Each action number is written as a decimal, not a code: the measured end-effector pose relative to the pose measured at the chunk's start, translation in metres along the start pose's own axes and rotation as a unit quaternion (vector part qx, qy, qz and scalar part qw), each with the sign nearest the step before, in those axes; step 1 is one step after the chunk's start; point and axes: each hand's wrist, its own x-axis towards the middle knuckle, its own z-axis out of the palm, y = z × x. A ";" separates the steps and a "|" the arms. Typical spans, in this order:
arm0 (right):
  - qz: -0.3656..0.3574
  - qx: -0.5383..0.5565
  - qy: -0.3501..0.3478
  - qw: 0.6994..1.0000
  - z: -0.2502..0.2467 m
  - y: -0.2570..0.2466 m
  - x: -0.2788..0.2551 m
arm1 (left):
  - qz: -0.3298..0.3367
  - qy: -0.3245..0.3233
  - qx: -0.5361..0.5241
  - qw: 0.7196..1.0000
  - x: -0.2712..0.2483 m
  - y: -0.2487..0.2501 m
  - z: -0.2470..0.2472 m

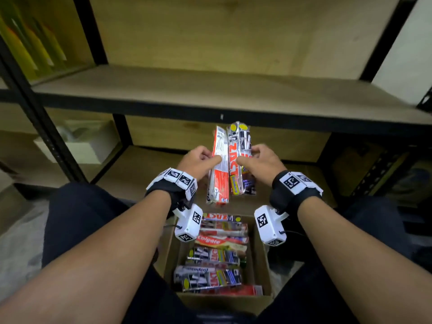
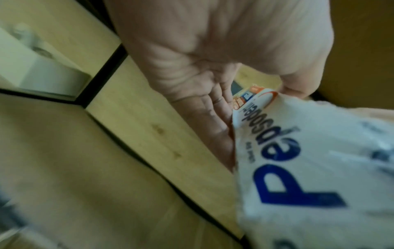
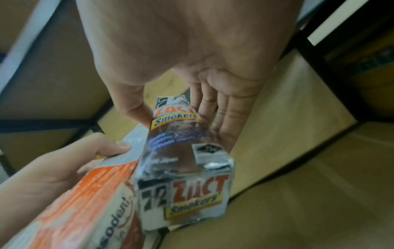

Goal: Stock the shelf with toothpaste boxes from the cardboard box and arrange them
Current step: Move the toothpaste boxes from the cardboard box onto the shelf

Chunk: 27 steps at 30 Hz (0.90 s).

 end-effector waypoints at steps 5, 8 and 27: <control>-0.052 0.011 0.040 0.998 -0.049 -0.066 0.016 | 0.075 0.026 -0.013 0.997 0.033 0.073 -0.035; -0.061 0.006 0.044 0.997 -0.071 -0.097 0.028 | 0.104 0.020 0.001 0.994 0.054 0.112 -0.051; -0.072 -0.294 0.062 0.951 -0.094 -0.126 0.168 | 0.115 0.086 0.300 0.943 0.205 0.162 -0.091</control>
